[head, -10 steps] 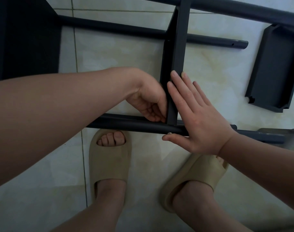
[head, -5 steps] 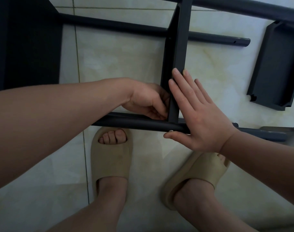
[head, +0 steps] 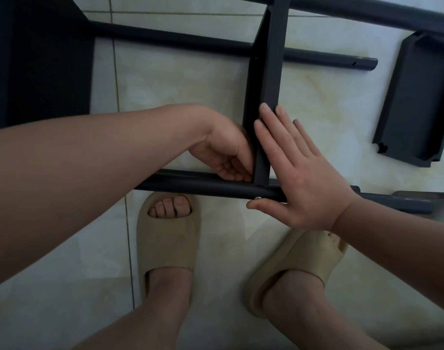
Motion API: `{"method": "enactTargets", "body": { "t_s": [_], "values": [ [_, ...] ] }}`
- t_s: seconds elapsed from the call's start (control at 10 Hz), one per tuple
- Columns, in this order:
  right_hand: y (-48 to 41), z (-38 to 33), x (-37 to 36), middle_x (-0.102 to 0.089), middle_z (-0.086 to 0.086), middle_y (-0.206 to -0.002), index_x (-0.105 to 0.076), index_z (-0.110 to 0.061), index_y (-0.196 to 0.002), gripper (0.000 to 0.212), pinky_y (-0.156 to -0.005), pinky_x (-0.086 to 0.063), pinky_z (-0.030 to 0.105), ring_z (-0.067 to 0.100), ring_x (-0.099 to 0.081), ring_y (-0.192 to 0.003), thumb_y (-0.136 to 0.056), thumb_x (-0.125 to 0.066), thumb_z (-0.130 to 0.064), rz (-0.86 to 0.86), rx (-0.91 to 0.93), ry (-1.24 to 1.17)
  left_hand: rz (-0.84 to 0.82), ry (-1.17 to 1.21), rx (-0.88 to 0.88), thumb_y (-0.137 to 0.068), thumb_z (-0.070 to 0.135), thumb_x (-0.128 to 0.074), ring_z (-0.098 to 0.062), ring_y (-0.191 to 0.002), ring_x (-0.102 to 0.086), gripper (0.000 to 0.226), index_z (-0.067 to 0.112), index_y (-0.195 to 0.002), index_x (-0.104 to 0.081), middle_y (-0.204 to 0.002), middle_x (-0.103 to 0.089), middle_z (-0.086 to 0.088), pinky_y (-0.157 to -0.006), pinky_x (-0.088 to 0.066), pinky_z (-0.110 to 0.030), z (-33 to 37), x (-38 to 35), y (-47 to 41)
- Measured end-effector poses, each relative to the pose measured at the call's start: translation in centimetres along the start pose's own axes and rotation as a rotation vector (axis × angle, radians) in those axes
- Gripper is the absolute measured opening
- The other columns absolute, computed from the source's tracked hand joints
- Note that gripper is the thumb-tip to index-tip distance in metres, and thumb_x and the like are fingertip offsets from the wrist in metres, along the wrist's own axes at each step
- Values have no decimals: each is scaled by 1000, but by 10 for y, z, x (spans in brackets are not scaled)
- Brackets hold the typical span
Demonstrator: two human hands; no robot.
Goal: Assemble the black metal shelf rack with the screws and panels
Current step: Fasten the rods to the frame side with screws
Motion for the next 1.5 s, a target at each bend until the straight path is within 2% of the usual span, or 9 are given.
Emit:
{"method": "enactTargets", "body": {
  "t_s": [0.3, 0.5, 0.6, 0.7, 0.8, 0.9, 1.2, 1.3, 1.5],
  "values": [
    [0, 0, 0, -4, 19, -169, -14, 1, -160, 105, -123, -18, 61, 36, 1, -157, -92, -49, -71, 0, -3, -7, 42, -13, -28, -90, -5, -58, -14, -74, -63, 24, 0, -112, -65, -88, -65, -10, -73, -54, -23, 5, -1, 2],
    [0, 0, 0, -3, 19, -169, -13, 1, -160, 105, -122, -19, 61, 36, 1, -157, -92, -49, -71, 2, -2, -8, 38, 19, -55, -91, -6, -56, -15, -75, -64, 27, -3, -116, -64, -90, -65, -12, -71, -56, -22, 2, -2, 3],
    [0, 0, 0, -3, 19, -169, -14, 1, -160, 105, -122, -19, 61, 36, 1, -157, -92, -49, -71, 3, -3, -7, -15, 23, -13, -94, 2, -56, -18, -86, -64, 25, -2, -118, -65, -99, -67, -11, -81, -55, -27, -1, -1, 4],
    [0, 0, 0, -3, 19, -169, -14, 1, -160, 105, -122, -19, 62, 37, 1, -157, -92, -50, -70, 5, -4, -7, 0, -96, 34, -95, 11, -59, -16, -85, -60, 17, 11, -108, -69, -95, -69, -2, -81, -48, -28, -1, 3, 4],
    [0, 0, -1, -4, 19, -169, -14, 2, -160, 106, -123, -19, 61, 37, 1, -157, -92, -50, -71, 5, -2, -2, -21, -170, 62, -95, 12, -60, -12, -75, -57, 12, 14, -103, -68, -86, -68, 2, -74, -45, -25, 1, 3, 2],
    [0, 0, -1, -4, 20, -169, -15, 2, -160, 106, -123, -18, 60, 36, 0, -157, -92, -51, -71, 7, -3, 0, -36, -164, 59, -94, 9, -60, -9, -70, -55, 10, 13, -98, -68, -82, -67, 2, -69, -43, -21, 3, 4, 1],
    [0, 0, 0, -4, 20, -169, -14, 2, -160, 105, -123, -19, 61, 37, 1, -157, -92, -50, -71, 4, -2, 2, -41, -122, 12, -92, 4, -61, -11, -77, -58, 14, 12, -101, -68, -87, -68, 0, -74, -44, -24, -2, 7, 1],
    [0, -1, 0, -4, 20, -169, -14, 2, -160, 105, -122, -19, 61, 37, 1, -157, -92, -50, -71, 7, 0, 2, -46, -115, 30, -92, 9, -60, -12, -81, -58, 16, 14, -105, -69, -93, -69, 1, -77, -46, -26, -3, 9, 2],
    [0, 0, 0, -4, 20, -169, -14, 1, -160, 105, -123, -19, 61, 37, 1, -157, -92, -49, -71, 7, -1, -1, -49, -122, 3, -93, 8, -60, -11, -72, -54, 11, 12, -99, -68, -86, -67, 0, -70, -43, -23, -1, 4, 0]
  ]
}}
Point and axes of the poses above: each hand's wrist, its own y-axis away from the middle knuckle, its own x-axis out of the back of the hand, z = x × y, the point moved 4 cm from there along -y, towards the middle knuckle
